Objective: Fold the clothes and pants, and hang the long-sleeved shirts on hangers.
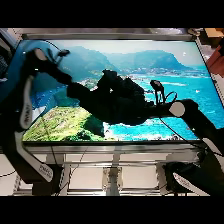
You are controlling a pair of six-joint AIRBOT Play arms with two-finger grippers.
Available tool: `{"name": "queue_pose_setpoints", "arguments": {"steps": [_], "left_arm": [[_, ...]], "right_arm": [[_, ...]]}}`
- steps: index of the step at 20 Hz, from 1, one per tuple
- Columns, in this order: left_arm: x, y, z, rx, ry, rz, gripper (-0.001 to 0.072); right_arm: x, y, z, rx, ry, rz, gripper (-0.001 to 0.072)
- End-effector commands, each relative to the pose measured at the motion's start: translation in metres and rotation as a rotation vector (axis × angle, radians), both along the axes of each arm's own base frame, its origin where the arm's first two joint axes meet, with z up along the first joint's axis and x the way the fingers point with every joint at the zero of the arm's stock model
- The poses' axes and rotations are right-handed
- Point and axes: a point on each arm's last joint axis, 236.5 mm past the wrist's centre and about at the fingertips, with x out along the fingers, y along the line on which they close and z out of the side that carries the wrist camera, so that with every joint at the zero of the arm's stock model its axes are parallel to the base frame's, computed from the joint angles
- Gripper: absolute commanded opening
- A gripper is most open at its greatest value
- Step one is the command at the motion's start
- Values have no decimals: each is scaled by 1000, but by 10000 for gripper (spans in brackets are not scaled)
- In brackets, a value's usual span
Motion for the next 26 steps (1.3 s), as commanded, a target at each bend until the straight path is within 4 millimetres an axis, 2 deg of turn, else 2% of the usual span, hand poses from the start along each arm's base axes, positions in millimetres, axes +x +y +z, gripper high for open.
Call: {"name": "queue_pose_setpoints", "arguments": {"steps": [1,3,4,5,6,7,8,10,13,16,20,26], "left_arm": [[-6,89,85,84,-162,243,25],[-26,138,137,85,-253,392,26],[-39,160,158,83,-287,472,26],[-52,177,173,78,-310,535,26],[-67,190,182,73,-324,579,26],[-81,198,185,70,-324,611,26],[-95,206,181,73,-309,641,26],[-122,219,160,70,-249,699,26],[-158,235,116,91,-126,765,26],[-188,250,85,142,-27,811,26],[-199,261,75,145,-2,846,26],[-202,269,76,161,-8,863,26]], "right_arm": [[8,-39,16,-171,-27,38,168],[27,-68,23,-182,-55,-55,196],[33,-82,22,-173,-54,-108,288],[37,-96,19,-157,-36,-164,383],[40,-107,16,-140,-17,-210,443],[43,-119,11,-129,3,-250,470],[45,-126,6,-116,21,-268,494],[50,-129,-7,-56,67,-294,494],[59,-112,-37,39,152,-286,494],[72,-100,-70,115,221,-339,510],[76,-99,-104,127,290,-393,510],[83,-99,-121,139,300,-418,510]]}}
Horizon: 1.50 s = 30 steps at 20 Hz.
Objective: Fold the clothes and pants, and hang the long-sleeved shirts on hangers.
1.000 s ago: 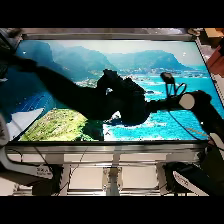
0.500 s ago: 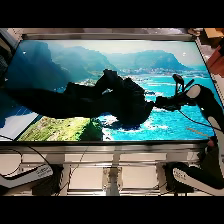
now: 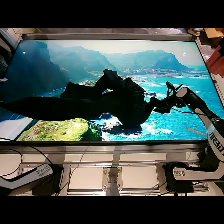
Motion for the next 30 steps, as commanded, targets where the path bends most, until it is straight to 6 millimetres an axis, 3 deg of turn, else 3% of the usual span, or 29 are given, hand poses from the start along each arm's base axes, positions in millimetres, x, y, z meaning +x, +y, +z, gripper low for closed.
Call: {"name": "queue_pose_setpoints", "arguments": {"steps": [1,3,4,5,6,8,10,13,16,19,22,25,27,30], "left_arm": [[-3,5,-2,10,7,10,26],[-3,5,-2,9,7,10,26],[-3,5,-2,9,7,10,26],[-3,5,-2,9,7,10,26],[-3,5,-2,10,5,10,26],[11,5,6,15,-63,12,25],[31,5,25,32,-184,17,25],[36,20,40,84,-250,46,25],[24,47,44,84,-285,155,24],[21,56,50,10,-360,226,24],[20,55,49,0,-359,213,24],[17,44,41,-5,-314,140,25],[5,31,17,-40,-236,88,25],[-25,10,-37,-121,-76,42,25]], "right_arm": [[3,3,-11,22,14,-19,509],[4,19,-13,72,13,0,493],[4,29,-13,92,7,20,360],[4,36,-11,101,-2,46,159],[4,39,-7,104,-9,69,27],[10,32,12,108,-27,88,19],[20,5,46,73,-60,110,19],[25,-80,105,-76,-110,30,19],[10,-173,157,-199,-176,-151,19],[-17,-233,174,-226,-191,-320,19],[-41,-255,169,-214,-142,-377,19],[-52,-263,166,-235,-113,-371,19],[-61,-266,162,-256,-78,-358,19],[-83,-266,155,-282,12,-317,19]]}}
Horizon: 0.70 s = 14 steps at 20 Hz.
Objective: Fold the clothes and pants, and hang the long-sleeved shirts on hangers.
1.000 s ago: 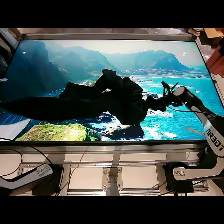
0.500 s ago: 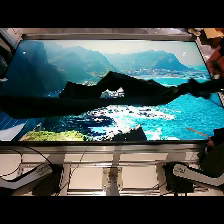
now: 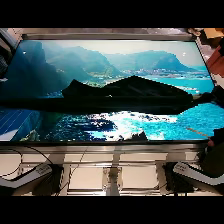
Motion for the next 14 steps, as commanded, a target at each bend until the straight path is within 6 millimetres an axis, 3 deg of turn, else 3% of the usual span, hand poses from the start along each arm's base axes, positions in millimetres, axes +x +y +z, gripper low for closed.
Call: {"name": "queue_pose_setpoints", "arguments": {"steps": [1,5,9,11,14], "left_arm": [[-32,-19,-51,-65,151,-62,25],[-74,-27,-97,-86,320,-69,25],[-91,-31,-113,-99,389,-59,25],[-103,-30,-120,-103,434,-21,25],[-134,-16,-130,-59,556,75,25]], "right_arm": [[-32,-4,-10,-14,131,19,19],[-73,15,-51,36,266,23,19],[-129,26,-106,33,452,9,20],[-148,26,-119,24,518,1,19],[-160,19,-121,-9,568,-25,19]]}}
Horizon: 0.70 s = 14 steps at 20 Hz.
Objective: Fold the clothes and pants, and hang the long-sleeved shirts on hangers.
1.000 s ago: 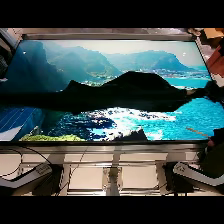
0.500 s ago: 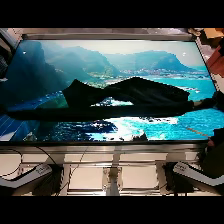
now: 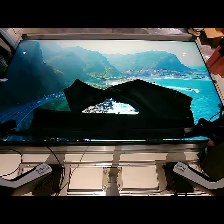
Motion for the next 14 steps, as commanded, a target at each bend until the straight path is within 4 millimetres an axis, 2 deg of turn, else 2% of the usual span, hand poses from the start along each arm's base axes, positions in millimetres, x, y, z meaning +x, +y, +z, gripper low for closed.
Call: {"name": "queue_pose_setpoints", "arguments": {"steps": [1,4,5,6,7,8,11,13,14], "left_arm": [[-30,11,-10,52,121,62,26],[-29,11,-10,54,118,69,37],[-29,11,-10,55,118,66,121],[-28,12,-10,60,112,67,310],[-25,13,-9,64,103,68,388],[-21,15,-7,71,91,65,387],[6,22,14,122,29,25,392],[45,19,40,150,-79,-16,566],[70,12,55,154,-149,-65,585]], "right_arm": [[-26,-9,-8,-54,96,-11,20],[-37,-18,-5,-95,143,-9,30],[-39,-20,-4,-102,155,-5,141],[-41,-20,-4,-102,164,-4,328],[-42,-20,-3,-100,169,-4,501],[-43,-19,-3,-99,170,-4,559],[-42,-20,5,-98,172,-4,559],[-33,-28,19,-137,128,-7,559],[-26,-34,29,-166,93,-7,559]]}}
